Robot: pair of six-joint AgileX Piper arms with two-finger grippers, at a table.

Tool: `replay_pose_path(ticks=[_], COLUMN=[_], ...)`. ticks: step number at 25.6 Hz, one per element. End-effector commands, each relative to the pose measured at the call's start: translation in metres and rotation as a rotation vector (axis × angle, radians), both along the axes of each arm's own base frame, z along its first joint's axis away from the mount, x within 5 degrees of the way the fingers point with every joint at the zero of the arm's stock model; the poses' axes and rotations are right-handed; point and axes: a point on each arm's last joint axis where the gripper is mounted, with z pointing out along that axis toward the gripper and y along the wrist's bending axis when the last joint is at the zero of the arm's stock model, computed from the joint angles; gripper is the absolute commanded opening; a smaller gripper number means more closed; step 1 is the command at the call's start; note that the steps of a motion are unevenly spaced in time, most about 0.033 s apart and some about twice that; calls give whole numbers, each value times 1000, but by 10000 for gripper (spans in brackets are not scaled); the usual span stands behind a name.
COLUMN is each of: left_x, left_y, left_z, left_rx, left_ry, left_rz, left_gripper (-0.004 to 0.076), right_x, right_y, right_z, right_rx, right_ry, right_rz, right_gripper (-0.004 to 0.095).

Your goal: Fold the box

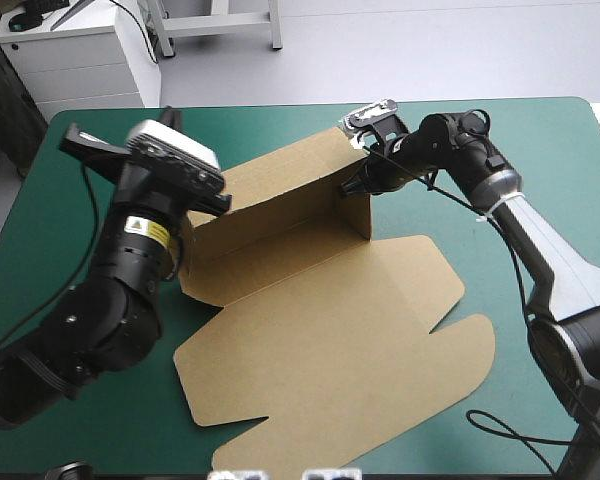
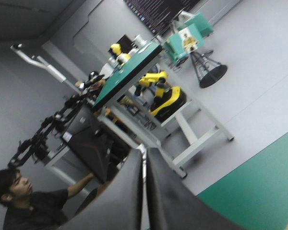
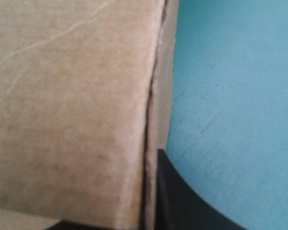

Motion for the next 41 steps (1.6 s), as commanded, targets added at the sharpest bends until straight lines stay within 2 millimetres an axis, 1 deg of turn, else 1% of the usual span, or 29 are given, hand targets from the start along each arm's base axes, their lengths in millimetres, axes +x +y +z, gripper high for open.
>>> replay_pose_path(ticks=[1, 7, 10, 12, 15, 18, 21, 22, 24, 27, 28, 29, 30, 31, 32, 33, 34, 36, 38, 39, 40, 41], left_x=[1, 21, 32, 38, 48, 53, 56, 56, 56, 56, 57, 58, 59, 61, 62, 66, 68, 74, 79, 80, 81, 81], left_y=[29, 66, 83, 97, 119, 140, 153, 155, 158, 158, 157, 157, 158, 158, 158, 158, 158, 158, 158, 158, 158, 158], left_z=[21, 15, 10, 5, -4, -12, -19, -21, -23, -25, -26, -27, -29, -32, -33, -38, -40, -46, -50, -51, -52, -53], left_rx=[-34, -133, -181, -212, -244, -301, -358, -378, -396, -404, -407, -406, -405, -403, -401, -394, -386, -382, -375, -375, -375, -375], left_ry=[-45, 34, 85, 135, 208, 273, 329, 348, 373, 403, 407, 415, 424, 443, 453, 479, 492, 519, 536, 541, 545, 549], left_rz=[48, 160, 197, 229, 296, 371, 401, 398, 391, 374, 371, 375, 380, 390, 396, 406, 411, 422, 427, 428, 429, 431], left_gripper=[2, 2, 2, 2, 2, 2, 2, 2, 2, 2, 2, 2, 2, 2, 2, 2, 2, 2, 2, 2, 2, 2], right_x=[-25, -50, -59, -62, -63, -59, -46, -39, -28, -8, -1, 12, 19, 29, 35, 43, 47, 52, 55, 55, 54, 53], right_y=[-13, -32, -39, -40, -40, -40, -41, -40, -41, -35, -32, -28, -25, -22, -21, -19, -19, -18, -22, -23, -25, -27], right_z=[45, 59, 62, 64, 64, 59, 45, 36, 23, 4, -1, -5, -6, -6, -7, -10, -11, -13, -10, -5, 4, 14], right_rx=[43, -59, -97, -86, -71, -75, -105, -116, -116, -119, -116, -98, -89, -72, -64, -56, -56, -64, -112, -123, -138, -141], right_ry=[-42, 33, 70, 70, 83, 99, 131, 153, 192, 227, 217, 180, 153, 98, 75, 38, 21, -10, -43, -54, -70, -85], right_rz=[-64, -136, -171, -184, -207, -231, -263, -268, -285, -276, -268, -258, -251, -250, -254, -260, -263, -267, -272, -274, -280, -283], right_gripper=[-4, -4, -4, -4, -4, -4, -4, -4, -4, -4, -4, -4, -4, -4, -4, 0, 13, 106, 309, 376, 432, 442])
